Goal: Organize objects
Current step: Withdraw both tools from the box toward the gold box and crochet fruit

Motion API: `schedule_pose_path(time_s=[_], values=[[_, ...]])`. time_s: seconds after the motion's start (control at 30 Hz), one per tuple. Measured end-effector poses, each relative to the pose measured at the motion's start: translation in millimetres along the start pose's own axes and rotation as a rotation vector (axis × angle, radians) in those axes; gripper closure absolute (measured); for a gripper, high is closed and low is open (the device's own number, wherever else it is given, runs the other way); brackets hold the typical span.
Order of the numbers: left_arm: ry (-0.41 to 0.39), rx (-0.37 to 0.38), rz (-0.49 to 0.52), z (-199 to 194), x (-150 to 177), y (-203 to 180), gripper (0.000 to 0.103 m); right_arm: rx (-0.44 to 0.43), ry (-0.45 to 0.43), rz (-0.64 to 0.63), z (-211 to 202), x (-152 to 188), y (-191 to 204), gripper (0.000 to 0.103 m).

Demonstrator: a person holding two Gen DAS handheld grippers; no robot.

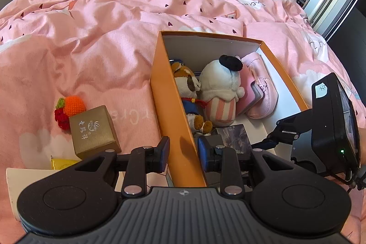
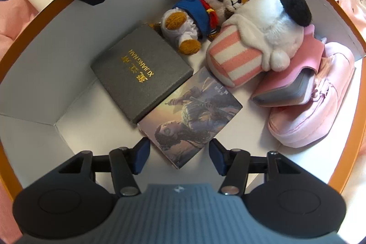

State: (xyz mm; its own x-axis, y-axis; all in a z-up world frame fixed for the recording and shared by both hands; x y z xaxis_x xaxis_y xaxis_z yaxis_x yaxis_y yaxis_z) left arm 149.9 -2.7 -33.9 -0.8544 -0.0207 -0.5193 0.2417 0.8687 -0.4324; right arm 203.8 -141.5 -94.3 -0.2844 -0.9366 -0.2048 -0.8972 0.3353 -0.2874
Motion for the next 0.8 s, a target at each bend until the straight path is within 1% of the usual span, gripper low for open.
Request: schedule_pose_path(time_s=[0.03,0.1,0.13,0.27,0.4,0.53,0.8], values=[[-0.001,0.001,-0.001,0,0,0,0.069,-0.015,-0.004,0.001,-2,1,0,0.025],[0.0,0.001,-0.001,0,0,0,0.069,-0.038,-0.009,0.028,-5,0,-2,0.017],[0.0,0.001,-0.002,0,0,1,0.069,-0.051,-0.003,0.048,-5,-1,-3,0.016],[0.001,0.004,-0.005,0,0,1,0.069,-0.033,0.034,0.144,0,-3,-9,0.016],[0.0,0.004,-0.006,0,1,1,0.069,-0.017,0.053,0.235,5,-1,-17,0.018],[0.001,0.004,-0.007,0,1,1,0.069,0.005,0.046,0.27,6,4,-20,0.019],[-0.001,-0.006,-0.001,1,4,-1,0.069,0.007,0.042,0.267,5,16,-25,0.02]])
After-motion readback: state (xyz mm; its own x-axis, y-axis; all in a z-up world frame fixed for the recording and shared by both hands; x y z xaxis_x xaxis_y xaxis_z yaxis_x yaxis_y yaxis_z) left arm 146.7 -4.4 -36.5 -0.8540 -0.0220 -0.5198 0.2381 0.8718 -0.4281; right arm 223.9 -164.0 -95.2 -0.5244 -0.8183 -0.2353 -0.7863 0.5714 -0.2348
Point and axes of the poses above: each gripper's, at about its wrist camera, not at the fingertips, and z roughly the way its jaws point, y to its left, x to its underside, the point moved 2 cm from there along z, roughly the way its jaws point, and after that the axes turned 15 degrees about x, right-handed, at the moved point
